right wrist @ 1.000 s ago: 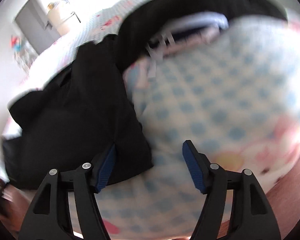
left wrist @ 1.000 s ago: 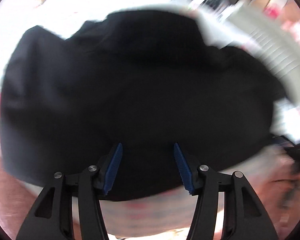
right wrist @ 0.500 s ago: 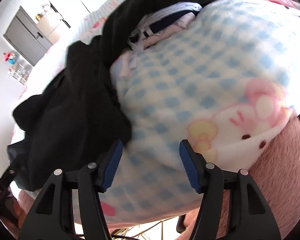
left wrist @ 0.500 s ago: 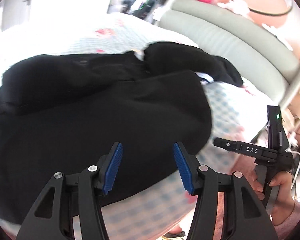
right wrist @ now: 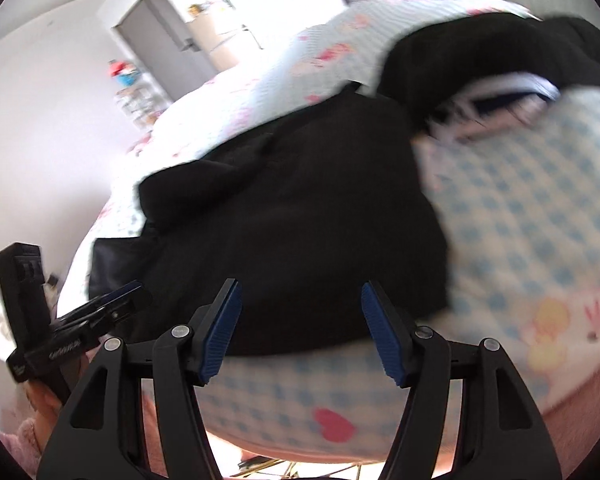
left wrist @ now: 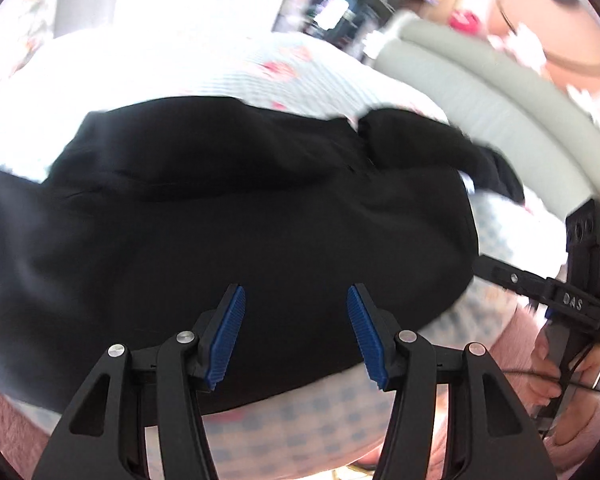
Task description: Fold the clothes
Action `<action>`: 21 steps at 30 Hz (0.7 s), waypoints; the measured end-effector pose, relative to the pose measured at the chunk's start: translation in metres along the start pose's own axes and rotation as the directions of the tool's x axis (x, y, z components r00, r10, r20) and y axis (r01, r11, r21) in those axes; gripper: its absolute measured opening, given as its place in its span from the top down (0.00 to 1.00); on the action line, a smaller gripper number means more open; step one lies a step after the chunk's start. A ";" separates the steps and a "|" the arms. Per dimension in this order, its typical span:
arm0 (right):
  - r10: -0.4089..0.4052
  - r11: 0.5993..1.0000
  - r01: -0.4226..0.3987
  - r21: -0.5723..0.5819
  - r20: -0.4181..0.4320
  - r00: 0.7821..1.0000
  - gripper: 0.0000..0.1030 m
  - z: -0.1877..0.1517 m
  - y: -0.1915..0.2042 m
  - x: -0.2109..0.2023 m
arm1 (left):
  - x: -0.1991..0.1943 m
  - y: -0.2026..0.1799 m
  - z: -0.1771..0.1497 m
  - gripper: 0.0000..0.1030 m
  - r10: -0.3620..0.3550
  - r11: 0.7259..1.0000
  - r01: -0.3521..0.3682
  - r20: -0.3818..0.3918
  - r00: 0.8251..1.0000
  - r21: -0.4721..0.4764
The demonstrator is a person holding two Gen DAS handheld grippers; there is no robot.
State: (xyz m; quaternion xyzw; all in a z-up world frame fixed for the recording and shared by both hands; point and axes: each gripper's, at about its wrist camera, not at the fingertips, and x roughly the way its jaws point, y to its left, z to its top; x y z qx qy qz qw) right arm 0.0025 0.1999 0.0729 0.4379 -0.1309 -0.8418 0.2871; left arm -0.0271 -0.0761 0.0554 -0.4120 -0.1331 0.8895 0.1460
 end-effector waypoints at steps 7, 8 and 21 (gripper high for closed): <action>0.031 0.986 -0.033 -0.163 -0.020 0.999 0.37 0.046 0.056 0.042 | -0.021 0.041 0.006 0.46 0.065 0.998 -0.064 0.029 0.997 -0.026; 0.012 0.983 -0.014 -0.184 -0.011 1.000 0.37 0.055 0.065 0.048 | -0.021 0.046 0.013 0.46 0.081 0.997 -0.080 0.036 0.996 -0.022; -0.065 0.993 0.045 -0.106 -0.200 0.978 0.42 0.139 0.070 0.195 | 0.061 0.090 0.056 0.39 0.075 0.991 -0.078 -0.037 0.997 -0.112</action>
